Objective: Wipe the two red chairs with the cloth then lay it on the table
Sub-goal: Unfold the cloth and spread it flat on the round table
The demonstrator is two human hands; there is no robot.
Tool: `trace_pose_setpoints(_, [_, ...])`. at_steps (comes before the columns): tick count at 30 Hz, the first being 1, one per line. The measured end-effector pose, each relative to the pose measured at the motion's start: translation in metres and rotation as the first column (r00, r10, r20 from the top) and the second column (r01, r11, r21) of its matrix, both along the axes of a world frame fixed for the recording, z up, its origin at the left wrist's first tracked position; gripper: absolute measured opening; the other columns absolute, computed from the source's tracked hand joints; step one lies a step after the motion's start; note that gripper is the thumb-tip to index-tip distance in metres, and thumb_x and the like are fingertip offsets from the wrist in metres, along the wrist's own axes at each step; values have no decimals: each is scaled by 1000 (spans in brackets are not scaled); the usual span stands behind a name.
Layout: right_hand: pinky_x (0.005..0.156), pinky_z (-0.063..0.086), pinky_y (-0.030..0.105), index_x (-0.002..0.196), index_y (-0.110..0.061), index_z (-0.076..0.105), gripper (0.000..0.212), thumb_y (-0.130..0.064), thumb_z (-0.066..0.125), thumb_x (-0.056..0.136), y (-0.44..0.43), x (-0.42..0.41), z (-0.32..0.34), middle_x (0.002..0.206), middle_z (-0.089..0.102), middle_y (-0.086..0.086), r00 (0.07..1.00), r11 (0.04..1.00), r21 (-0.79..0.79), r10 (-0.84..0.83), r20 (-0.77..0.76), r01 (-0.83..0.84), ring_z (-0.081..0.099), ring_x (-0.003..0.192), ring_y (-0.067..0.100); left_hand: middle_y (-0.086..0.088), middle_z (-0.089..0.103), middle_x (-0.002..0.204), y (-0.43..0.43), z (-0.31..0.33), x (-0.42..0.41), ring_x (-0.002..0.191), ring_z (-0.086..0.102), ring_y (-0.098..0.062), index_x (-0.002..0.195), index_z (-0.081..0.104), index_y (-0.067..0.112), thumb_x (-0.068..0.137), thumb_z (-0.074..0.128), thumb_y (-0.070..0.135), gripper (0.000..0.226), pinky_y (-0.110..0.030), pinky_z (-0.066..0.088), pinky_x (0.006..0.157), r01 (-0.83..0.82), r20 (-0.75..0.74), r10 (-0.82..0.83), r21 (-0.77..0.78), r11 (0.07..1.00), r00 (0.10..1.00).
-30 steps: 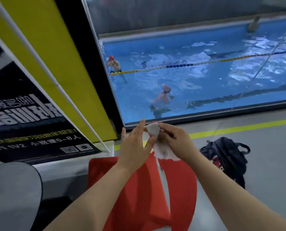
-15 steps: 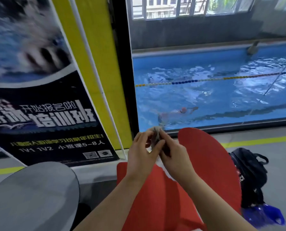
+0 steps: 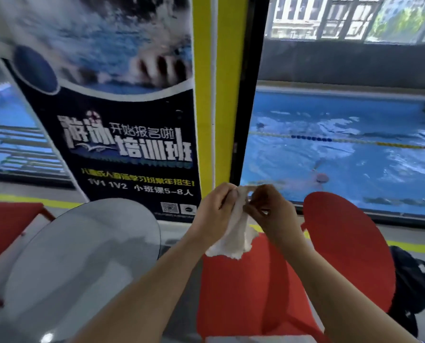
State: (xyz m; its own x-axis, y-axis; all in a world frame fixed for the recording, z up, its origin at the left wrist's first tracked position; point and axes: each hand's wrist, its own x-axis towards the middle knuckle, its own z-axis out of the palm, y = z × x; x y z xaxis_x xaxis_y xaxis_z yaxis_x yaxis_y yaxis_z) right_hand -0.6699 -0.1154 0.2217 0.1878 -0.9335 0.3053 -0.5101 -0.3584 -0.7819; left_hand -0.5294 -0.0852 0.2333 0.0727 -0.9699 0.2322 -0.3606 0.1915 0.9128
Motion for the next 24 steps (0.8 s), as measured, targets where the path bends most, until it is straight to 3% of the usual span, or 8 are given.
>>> trace_pose_setpoints(2, [65,51,34,98,-17,45,44,-8,78,70,10,11,-4,69,60,-11,999,999,23,43,31,-44,66,69,20,9,43,57,19,1,11,48,39,1,70,47,33,96,41,20,29,-12,31,47,9,50,-10,16,1000,999])
trace_pose_setpoints(5, [59,45,15,127,-16,38,67,-9,76,71,27,28,-6,68,61,-8,988,988,29,152,8,-152,64,65,11,-1,54,68,49,-3,29,57,43,-2,77,52,24,94,43,20,20,-14,34,53,25,137,-33,60,998,990])
trace_pose_setpoints(8, [57,38,3,112,-16,63,43,-7,76,72,40,44,-2,63,55,-14,968,972,-23,232,-90,-235,59,61,12,-12,60,80,69,-7,48,68,52,-16,83,55,19,93,46,23,14,-19,35,57,3,221,-22,83,997,975])
trace_pose_setpoints(10, [60,37,12,91,-8,72,19,-7,76,73,50,59,5,68,52,-4,937,949,-72,288,-196,-307,53,66,17,-11,63,79,85,-8,64,66,54,-16,84,57,19,92,49,26,13,-21,37,55,-45,276,20,85,995,961])
trace_pose_setpoints(13, [69,39,30,93,-8,74,15,-14,71,79,59,79,11,76,51,6,872,915,-55,362,-328,-400,51,76,22,-4,66,79,103,-4,87,69,59,-16,84,61,18,87,57,25,8,-31,46,60,-91,327,70,48,995,943])
trace_pose_setpoints(16, [69,30,27,101,-15,73,18,-22,64,86,63,100,17,82,46,3,825,888,-46,406,-393,-459,49,91,24,7,59,73,119,-1,109,67,55,-12,80,59,20,80,63,15,6,-27,44,60,-149,393,140,-8,989,909])
trace_pose_setpoints(19, [81,35,30,96,-16,73,19,-29,63,86,68,125,21,90,46,2,808,878,-71,402,-432,-474,44,102,25,14,47,69,132,-2,135,69,51,-19,74,50,22,73,54,0,22,-33,42,59,-273,525,268,-69,960,808])
trace_pose_setpoints(24, [101,30,40,94,-15,75,16,-24,66,84,72,170,25,131,51,2,811,879,-150,334,-480,-452,36,123,27,3,45,70,152,-23,190,72,49,-24,68,38,19,74,47,-2,23,-32,37,58,-518,629,403,0,855,665])
